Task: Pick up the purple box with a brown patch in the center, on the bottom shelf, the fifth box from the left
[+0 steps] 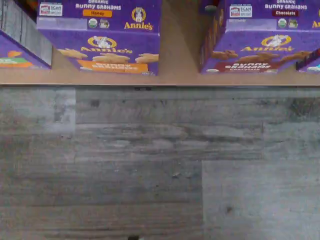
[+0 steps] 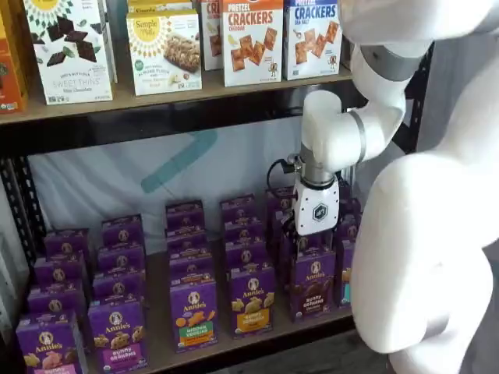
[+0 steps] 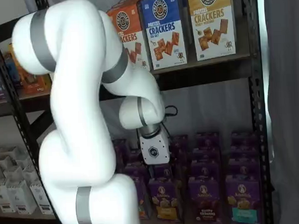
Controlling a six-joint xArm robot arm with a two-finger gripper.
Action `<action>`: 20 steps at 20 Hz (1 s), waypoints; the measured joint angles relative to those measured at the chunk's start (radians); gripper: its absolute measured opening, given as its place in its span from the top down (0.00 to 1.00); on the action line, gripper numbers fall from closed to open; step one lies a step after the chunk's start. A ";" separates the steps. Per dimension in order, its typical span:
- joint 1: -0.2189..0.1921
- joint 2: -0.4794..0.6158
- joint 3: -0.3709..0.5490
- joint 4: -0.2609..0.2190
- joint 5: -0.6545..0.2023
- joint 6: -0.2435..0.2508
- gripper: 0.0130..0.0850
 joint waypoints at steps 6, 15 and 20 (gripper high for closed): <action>-0.016 0.126 -0.067 0.013 -0.060 -0.026 0.00; -0.048 0.289 -0.176 -0.004 -0.113 -0.042 0.00; -0.075 0.375 -0.237 -0.034 -0.137 -0.040 0.00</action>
